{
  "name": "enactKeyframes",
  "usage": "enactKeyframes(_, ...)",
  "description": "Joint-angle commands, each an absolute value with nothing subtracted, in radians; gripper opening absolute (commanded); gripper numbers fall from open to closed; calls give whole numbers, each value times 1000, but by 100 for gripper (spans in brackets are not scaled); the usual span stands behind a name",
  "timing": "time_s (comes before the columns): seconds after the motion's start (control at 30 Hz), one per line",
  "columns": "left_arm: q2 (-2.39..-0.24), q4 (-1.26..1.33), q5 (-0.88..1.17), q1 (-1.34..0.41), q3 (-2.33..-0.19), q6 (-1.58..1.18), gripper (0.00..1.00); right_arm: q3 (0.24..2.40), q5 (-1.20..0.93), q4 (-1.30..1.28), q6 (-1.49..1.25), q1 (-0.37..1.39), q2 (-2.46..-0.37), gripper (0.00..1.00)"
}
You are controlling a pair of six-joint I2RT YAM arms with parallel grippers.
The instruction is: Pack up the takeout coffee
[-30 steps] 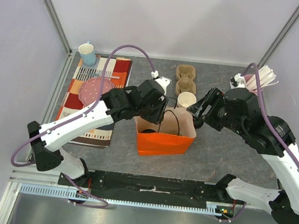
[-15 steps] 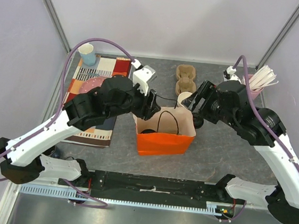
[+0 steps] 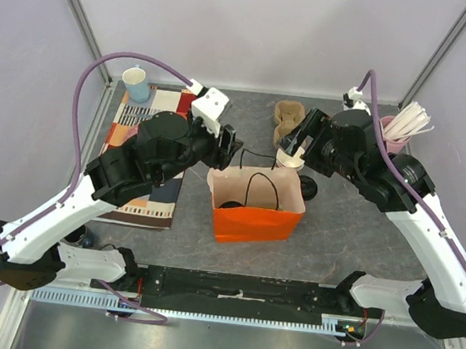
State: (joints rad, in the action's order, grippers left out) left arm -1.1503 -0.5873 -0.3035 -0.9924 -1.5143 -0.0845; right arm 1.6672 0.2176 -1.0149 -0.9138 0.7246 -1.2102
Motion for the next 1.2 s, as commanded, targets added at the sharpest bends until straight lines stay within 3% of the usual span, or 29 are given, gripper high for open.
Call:
enactKeyframes(0.0, -1138, -520, -408, -983, -1574, -8, 63, 1747, 248, -953, -888, 700, -1238, 85)
enactKeyframes(0.27, -1143, -561, -434, -876, -1609, -21, 64, 1854, 300, -945, -867, 663, -1301, 86)
enactKeyframes(0.67, -1167, -643, -491, -692, -1637, -58, 69, 2022, 213, -971, -844, 425, -1460, 84)
enactKeyframes(0.9, -1187, -689, -471, -606, -1634, -98, 71, 2095, 325, -1022, -827, 266, -1514, 83)
enactKeyframes(1.03, -1229, -736, -436, -529, -1664, -127, 72, 2100, 437, -1017, -767, 143, -1548, 78)
enactKeyframes(1.17, -1232, -738, -423, -494, -1646, -101, 72, 2076, 364, -951, -645, -38, -1604, 70)
